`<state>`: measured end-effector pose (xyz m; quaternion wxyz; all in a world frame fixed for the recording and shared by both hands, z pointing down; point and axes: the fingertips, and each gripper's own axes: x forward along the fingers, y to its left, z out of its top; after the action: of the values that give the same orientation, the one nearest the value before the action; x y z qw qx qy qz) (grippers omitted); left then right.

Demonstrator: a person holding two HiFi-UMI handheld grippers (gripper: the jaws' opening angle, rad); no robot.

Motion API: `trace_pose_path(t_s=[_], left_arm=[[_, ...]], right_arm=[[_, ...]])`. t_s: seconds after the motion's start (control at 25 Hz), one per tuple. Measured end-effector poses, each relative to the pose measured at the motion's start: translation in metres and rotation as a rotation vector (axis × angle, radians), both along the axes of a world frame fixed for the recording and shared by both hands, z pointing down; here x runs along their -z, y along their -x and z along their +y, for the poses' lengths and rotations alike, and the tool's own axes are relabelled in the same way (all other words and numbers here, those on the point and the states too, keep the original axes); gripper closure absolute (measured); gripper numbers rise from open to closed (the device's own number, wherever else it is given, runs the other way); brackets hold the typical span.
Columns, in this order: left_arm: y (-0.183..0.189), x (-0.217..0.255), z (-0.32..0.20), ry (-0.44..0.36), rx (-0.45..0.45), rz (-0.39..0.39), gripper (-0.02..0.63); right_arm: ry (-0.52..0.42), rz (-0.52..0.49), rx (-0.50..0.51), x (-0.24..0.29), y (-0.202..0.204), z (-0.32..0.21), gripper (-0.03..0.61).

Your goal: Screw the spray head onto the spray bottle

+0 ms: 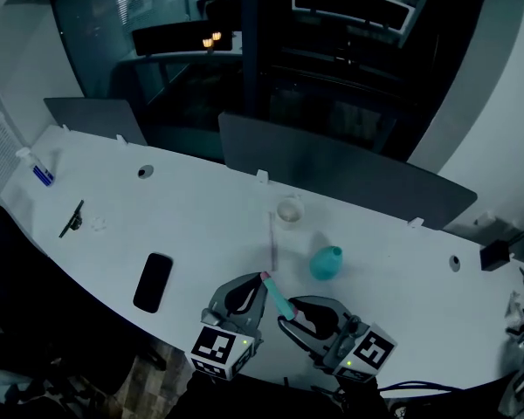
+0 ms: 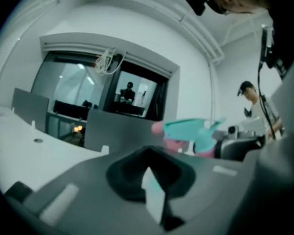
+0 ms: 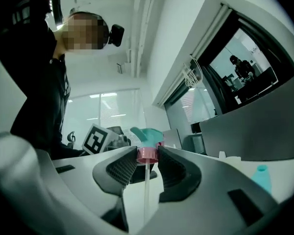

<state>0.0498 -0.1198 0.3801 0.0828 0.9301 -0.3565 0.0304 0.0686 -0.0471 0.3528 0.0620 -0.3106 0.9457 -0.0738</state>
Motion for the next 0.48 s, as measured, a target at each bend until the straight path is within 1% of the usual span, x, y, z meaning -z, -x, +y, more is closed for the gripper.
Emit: trace_pose_path(t_s=[0.12,0.2,0.28,0.4,0.48], left_arm=[[-0.019,0.018,0.013,-0.073,-0.082,0.005,0.611],[-0.029,0.028,0.021,-0.096,-0.115,0.030,0.611],[-0.036,0.033,0.027,-0.119,-0.144,0.039,0.611],[-0.045,0.035,0.034,-0.164,-0.180,0.002,0.611],[-0.048,0.033,0.037,-0.171,-0.190,-0.015,0.611]], right_arm=[[-0.002,0.026,-0.004,-0.010,0.000,0.003,0.442],[0.004,0.046,-0.007,-0.015,0.000,0.004,0.443],[0.022,0.074,-0.015,-0.019,-0.001,0.005,0.442],[0.038,0.110,-0.029,-0.024,-0.006,0.005,0.442],[0.032,0.129,-0.031,-0.025,-0.009,0.006,0.442]])
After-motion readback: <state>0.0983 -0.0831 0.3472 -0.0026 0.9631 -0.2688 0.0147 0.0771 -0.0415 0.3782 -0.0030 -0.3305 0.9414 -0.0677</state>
